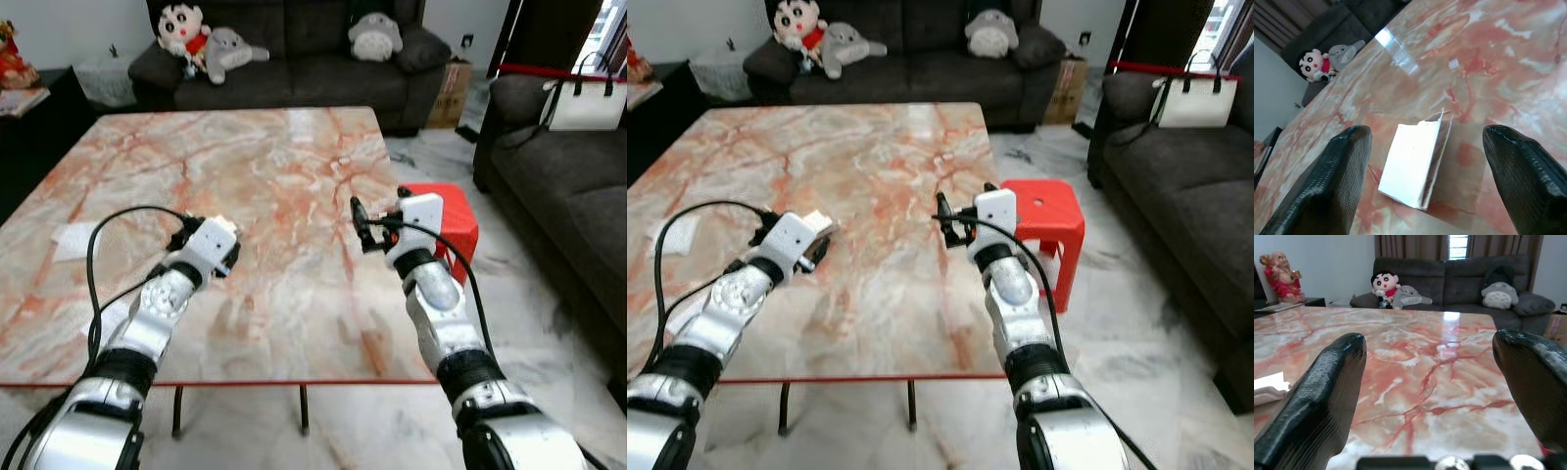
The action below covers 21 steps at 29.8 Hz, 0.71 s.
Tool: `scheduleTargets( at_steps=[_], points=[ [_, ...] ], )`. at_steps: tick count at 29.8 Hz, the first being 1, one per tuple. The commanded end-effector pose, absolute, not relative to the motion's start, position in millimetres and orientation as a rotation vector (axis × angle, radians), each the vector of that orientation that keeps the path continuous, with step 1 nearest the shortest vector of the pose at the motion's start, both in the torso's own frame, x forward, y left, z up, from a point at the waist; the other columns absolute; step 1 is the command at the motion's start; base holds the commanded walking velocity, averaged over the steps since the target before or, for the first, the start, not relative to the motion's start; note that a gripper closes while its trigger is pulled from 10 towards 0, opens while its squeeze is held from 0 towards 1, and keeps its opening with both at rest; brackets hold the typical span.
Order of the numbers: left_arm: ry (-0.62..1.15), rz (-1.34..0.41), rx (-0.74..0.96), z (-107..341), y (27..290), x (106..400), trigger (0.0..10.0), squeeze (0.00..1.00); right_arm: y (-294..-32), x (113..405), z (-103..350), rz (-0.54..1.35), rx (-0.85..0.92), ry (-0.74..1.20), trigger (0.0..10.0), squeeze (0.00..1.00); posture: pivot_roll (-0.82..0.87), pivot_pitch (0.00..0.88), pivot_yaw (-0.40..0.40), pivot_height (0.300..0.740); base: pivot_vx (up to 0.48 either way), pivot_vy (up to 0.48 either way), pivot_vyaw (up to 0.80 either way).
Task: Picking trash to rubbish bin
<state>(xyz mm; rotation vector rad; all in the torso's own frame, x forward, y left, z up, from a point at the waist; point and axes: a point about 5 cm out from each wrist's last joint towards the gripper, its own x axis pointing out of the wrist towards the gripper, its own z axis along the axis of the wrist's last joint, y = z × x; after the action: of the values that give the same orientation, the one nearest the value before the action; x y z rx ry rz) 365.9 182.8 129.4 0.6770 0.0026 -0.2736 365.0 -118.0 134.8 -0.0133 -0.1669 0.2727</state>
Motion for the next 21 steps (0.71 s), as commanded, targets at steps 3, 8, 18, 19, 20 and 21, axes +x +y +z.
scheduleTargets(
  at_steps=[3, 8, 18, 19, 20, 21],
  points=[
    [0.026, -0.276, 0.741, 131.3, 182.8, 371.8, 10.0, 0.0, -117.1, 364.1, 136.5, 0.277, -0.017, -0.174, 10.0, 0.0, -0.02, 0.0, 0.024, 0.74, 0.0, 0.0, 0.0],
    [0.053, -0.295, 0.795, 130.3, 176.3, 376.5, 10.0, 0.0, -116.1, 361.4, 134.3, 0.276, -0.012, -0.176, 10.0, 0.0, -0.02, 0.007, 0.032, 0.74, 0.0, 0.0, 0.0],
    [0.119, -0.269, 0.845, 126.0, 174.8, 381.4, 10.0, 0.0, -116.8, 356.4, 129.7, 0.275, -0.007, -0.168, 10.0, 0.0, -0.04, 0.033, 0.037, 0.74, 0.0, 0.0, 0.0],
    [0.125, -0.258, 0.861, 125.9, 174.8, 382.2, 10.0, 0.0, -117.6, 355.7, 129.2, 0.273, -0.008, -0.168, 10.0, 0.0, -0.04, 0.038, 0.038, 0.74, 0.0, 0.0, 0.0],
    [0.136, -0.251, 0.861, 125.5, 175.0, 382.7, 10.0, 0.0, -118.2, 355.3, 128.8, 0.272, -0.007, -0.167, 10.0, 0.0, -0.04, 0.042, 0.037, 0.74, 0.0, 0.0, 0.0],
    [0.143, -0.246, 0.86, 125.2, 175.1, 383.1, 10.0, 0.0, -118.6, 355.0, 128.5, 0.27, -0.007, -0.165, 10.0, 0.0, -0.04, 0.042, 0.037, 0.74, 0.0, 0.0, 0.0]
  ],
)
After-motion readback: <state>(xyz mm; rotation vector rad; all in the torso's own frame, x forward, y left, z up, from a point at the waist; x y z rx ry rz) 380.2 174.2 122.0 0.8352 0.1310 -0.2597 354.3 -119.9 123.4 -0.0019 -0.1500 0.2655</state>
